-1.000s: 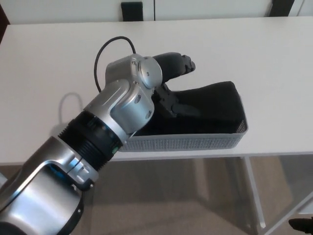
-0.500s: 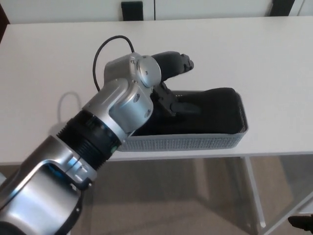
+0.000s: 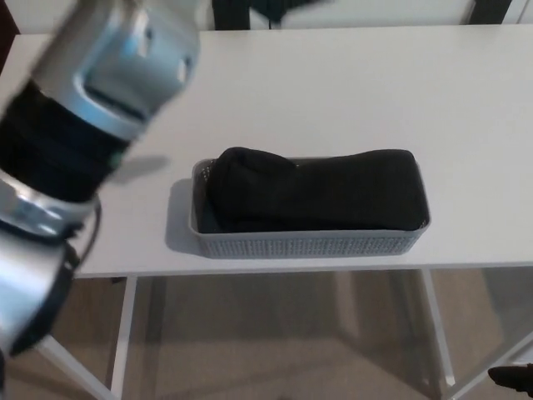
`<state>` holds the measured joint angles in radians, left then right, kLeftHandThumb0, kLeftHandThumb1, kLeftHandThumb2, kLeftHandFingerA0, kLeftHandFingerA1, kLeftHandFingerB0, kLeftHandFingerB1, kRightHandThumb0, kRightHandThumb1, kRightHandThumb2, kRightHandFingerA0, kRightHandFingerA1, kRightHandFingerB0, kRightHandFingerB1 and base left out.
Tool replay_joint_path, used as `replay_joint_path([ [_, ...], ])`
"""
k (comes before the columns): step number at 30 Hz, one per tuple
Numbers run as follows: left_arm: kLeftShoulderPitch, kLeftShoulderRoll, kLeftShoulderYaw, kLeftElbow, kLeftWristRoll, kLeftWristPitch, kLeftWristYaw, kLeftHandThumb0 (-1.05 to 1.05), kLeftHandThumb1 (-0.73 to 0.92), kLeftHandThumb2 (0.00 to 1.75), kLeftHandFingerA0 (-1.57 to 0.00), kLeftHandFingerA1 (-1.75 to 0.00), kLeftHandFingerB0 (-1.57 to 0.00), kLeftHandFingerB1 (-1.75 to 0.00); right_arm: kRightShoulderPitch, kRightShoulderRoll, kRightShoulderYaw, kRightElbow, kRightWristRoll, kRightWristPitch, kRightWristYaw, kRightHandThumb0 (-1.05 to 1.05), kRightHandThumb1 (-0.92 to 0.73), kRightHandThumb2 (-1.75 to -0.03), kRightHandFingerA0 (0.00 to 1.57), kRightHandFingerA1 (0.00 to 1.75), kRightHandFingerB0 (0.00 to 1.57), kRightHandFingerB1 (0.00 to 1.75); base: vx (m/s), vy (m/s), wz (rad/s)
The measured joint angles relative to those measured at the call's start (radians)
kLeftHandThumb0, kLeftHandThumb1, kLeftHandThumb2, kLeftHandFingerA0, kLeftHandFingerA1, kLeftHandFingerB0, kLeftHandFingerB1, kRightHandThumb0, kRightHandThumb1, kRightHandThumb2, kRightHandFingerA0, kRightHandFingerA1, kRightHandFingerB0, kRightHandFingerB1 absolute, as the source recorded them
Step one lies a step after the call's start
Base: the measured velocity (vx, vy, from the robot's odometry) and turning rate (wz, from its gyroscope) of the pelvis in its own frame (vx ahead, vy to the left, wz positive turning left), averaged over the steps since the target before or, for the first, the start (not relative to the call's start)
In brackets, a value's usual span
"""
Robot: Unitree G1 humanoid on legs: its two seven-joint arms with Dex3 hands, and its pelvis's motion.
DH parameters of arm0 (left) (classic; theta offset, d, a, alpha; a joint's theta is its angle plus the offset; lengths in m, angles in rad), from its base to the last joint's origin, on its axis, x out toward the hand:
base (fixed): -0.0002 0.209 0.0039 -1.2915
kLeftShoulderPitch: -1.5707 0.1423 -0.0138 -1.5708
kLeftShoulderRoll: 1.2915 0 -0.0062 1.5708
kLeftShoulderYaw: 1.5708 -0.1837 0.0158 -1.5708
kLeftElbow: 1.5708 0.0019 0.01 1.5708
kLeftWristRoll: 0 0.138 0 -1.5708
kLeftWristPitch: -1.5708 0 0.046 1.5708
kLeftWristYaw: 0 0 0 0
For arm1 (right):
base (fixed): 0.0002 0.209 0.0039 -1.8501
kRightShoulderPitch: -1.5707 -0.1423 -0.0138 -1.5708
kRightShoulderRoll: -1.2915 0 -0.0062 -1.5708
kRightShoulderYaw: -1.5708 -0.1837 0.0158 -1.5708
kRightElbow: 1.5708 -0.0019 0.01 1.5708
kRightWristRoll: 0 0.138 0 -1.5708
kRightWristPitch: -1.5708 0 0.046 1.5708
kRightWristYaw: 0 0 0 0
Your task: The robot walk towards a table in front and pick up a black pencil case on the left hand side and put the pencil case into a small container on the right hand side
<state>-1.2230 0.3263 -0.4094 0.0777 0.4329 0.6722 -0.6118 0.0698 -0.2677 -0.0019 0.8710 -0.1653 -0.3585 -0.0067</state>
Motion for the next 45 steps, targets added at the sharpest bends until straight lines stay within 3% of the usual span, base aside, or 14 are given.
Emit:
replay_joint_path([
  [14,0.342,0.227,0.206,-0.514,-0.048,-0.009,-0.086,-0.86,0.58,0.92,-0.03,-0.25,-0.1,-0.22,0.019,-0.006,0.011,0.017,0.0,-0.001,0.008,-0.22,-0.68,-0.59,0.57,0.52,0.48,0.47,0.0,0.0,0.0],
  [21,0.734,0.179,0.283,-0.656,-0.092,-0.033,-0.097,-0.72,0.46,0.79,-0.11,-0.44,-0.05,-0.31,0.025,-0.003,0.015,0.021,0.001,-0.002,0.008,-0.26,-0.71,-0.6,0.49,0.52,0.35,0.44,0.0,0.0,0.0],
  [25,0.962,0.136,0.327,-0.672,-0.125,-0.063,-0.108,-0.63,0.53,0.58,-0.08,-0.25,-0.1,-0.22,0.027,-0.001,0.016,0.022,0.001,-0.003,0.008,-0.26,-0.7,-0.6,0.49,0.51,0.35,0.43,0.0,0.0,0.0],
  [26,1.025,0.124,0.342,-0.671,-0.135,-0.071,-0.112,-0.69,0.44,0.78,-0.05,-0.32,-0.08,-0.26,0.029,-0.001,0.015,0.022,0.001,-0.003,0.008,-0.27,-0.71,-0.61,0.51,0.52,0.35,0.42,0.0,0.0,0.0],
  [31,1.348,0.07,0.427,-0.65,-0.178,-0.122,-0.136,-0.68,0.43,0.77,-0.06,-0.37,-0.08,-0.24,0.038,0.0,0.014,0.024,0.002,-0.005,0.008,-0.25,-0.71,-0.61,0.51,0.52,0.35,0.42,0.0,0.0,0.0],
  [33,1.461,0.055,0.459,-0.632,-0.19,-0.146,-0.141,-0.64,0.53,0.58,-0.08,-0.29,-0.09,-0.23,0.039,0.001,0.013,0.024,0.003,-0.005,0.008,-0.25,-0.71,-0.6,0.5,0.51,0.35,0.42,0.0,0.0,0.0],
  [36,1.629,0.034,0.504,-0.591,-0.209,-0.191,-0.146,-0.66,0.44,0.79,-0.02,-0.28,-0.06,-0.25,0.043,0.002,0.01,0.024,0.005,-0.006,0.008,-0.26,-0.7,-0.6,0.47,0.52,0.3,0.41,0.0,0.0,0.0],
  [37,1.688,0.027,0.517,-0.57,-0.214,-0.209,-0.146,-0.65,0.43,0.8,-0.02,-0.32,-0.06,-0.27,0.046,0.003,0.009,0.024,0.006,-0.007,0.008,-0.23,-0.51,-0.93,0.38,0.62,0.17,0.51,0.0,0.0,0.0],
  [39,1.773,0.018,0.535,-0.533,-0.22,-0.239,-0.146,-0.66,0.44,0.77,-0.05,-0.34,-0.06,-0.26,0.05,0.007,0.006,0.025,0.008,-0.008,0.008,-0.23,-0.53,-0.94,0.29,0.58,0.11,0.49,0.0,0.0,0.0],
  [40,1.81,0.016,0.543,-0.512,-0.221,-0.256,-0.144,-0.67,0.46,0.79,-0.06,-0.35,-0.06,-0.25,0.051,0.01,0.004,0.025,0.01,-0.008,0.008,-0.36,-0.7,-0.7,0.28,0.44,0.13,0.37,0.0,0.0,0.0],
  [42,1.866,0.012,0.552,-0.47,-0.223,-0.284,-0.14,-0.66,0.61,0.6,-0.08,-0.27,-0.06,-0.21,0.053,0.015,-0.003,0.025,0.013,-0.009,0.008,-0.41,-0.68,-0.72,0.2,0.41,0.09,0.36,0.0,0.0,0.0],
  [43,1.89,0.012,0.555,-0.445,-0.223,-0.3,-0.135,-0.73,0.51,0.86,-0.05,-0.33,-0.06,-0.24,0.054,0.02,-0.009,0.024,0.015,-0.009,0.008,-0.36,-0.73,-0.62,0.24,0.38,0.1,0.3,0.0,0.0,0.0],
  [44,1.907,0.013,0.555,-0.42,-0.222,-0.315,-0.13,-0.72,0.67,0.61,-0.06,-0.26,-0.07,-0.22,0.055,0.025,-0.014,0.023,0.017,-0.01,0.008,-0.39,-0.68,-0.72,0.19,0.42,0.09,0.35,0.0,0.0,0.0],
  [45,1.92,0.015,0.554,-0.399,-0.221,-0.327,-0.124,-0.72,0.67,0.61,-0.06,-0.26,-0.07,-0.22,0.056,0.029,-0.02,0.022,0.019,-0.01,0.007,-0.39,-0.68,-0.72,0.19,0.42,0.09,0.35,0.0,0.0,0.0],
])
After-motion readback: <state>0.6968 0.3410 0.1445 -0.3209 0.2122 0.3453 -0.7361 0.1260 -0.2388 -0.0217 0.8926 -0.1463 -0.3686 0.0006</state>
